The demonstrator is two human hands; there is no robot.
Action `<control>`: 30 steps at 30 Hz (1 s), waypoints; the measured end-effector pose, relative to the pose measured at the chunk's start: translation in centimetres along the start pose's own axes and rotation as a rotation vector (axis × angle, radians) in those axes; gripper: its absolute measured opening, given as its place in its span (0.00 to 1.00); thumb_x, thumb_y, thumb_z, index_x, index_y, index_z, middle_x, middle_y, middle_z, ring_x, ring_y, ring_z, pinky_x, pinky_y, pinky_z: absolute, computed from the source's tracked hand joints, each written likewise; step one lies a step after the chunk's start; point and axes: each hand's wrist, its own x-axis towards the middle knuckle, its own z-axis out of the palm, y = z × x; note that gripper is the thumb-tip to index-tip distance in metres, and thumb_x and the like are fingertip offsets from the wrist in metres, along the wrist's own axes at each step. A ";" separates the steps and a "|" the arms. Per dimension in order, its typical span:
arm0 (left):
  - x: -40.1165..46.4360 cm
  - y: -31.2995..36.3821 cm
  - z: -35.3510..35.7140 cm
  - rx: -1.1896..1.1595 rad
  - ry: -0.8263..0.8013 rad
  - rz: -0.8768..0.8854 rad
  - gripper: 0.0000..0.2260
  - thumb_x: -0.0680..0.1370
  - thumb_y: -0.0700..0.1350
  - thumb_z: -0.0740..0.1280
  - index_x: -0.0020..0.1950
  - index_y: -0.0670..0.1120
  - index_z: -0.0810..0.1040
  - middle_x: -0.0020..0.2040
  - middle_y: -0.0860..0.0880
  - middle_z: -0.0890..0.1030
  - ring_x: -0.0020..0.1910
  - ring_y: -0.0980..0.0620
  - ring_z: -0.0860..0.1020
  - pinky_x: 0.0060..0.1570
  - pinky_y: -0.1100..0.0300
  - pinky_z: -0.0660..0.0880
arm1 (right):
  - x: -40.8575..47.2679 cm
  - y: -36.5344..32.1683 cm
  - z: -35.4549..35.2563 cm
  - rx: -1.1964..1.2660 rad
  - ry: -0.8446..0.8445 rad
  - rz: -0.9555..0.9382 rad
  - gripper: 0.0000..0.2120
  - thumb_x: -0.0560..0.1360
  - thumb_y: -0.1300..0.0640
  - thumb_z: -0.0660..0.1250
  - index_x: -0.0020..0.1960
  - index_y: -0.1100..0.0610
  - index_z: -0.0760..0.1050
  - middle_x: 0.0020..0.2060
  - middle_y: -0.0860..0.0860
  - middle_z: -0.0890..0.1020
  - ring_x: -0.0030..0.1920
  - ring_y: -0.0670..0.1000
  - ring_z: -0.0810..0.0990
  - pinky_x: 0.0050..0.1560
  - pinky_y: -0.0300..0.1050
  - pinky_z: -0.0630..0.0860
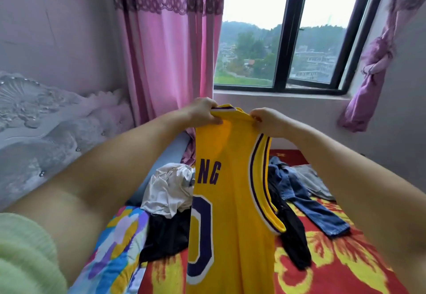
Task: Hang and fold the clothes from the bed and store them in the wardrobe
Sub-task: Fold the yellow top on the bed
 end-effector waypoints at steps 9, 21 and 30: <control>-0.2 2.6 -3.9 0.084 0.477 0.212 0.11 0.78 0.46 0.69 0.54 0.40 0.77 0.41 0.48 0.78 0.37 0.51 0.76 0.39 0.61 0.73 | 1.5 0.0 -3.2 -0.058 0.589 -0.216 0.09 0.76 0.69 0.61 0.55 0.64 0.74 0.49 0.61 0.77 0.46 0.59 0.77 0.43 0.44 0.70; -13.7 -1.1 13.2 -0.163 -0.004 0.116 0.08 0.77 0.46 0.70 0.45 0.41 0.76 0.35 0.49 0.74 0.35 0.49 0.73 0.36 0.57 0.65 | -10.5 3.4 13.4 0.122 -0.022 -0.284 0.11 0.73 0.72 0.64 0.54 0.67 0.78 0.47 0.62 0.80 0.47 0.58 0.79 0.47 0.47 0.72; -30.2 -3.1 29.9 -0.169 -0.817 0.157 0.09 0.79 0.48 0.65 0.44 0.50 0.66 0.41 0.45 0.76 0.39 0.47 0.73 0.38 0.53 0.64 | -29.6 2.3 29.6 0.214 -0.584 -0.026 0.20 0.73 0.69 0.58 0.60 0.54 0.76 0.51 0.50 0.76 0.50 0.53 0.76 0.45 0.44 0.68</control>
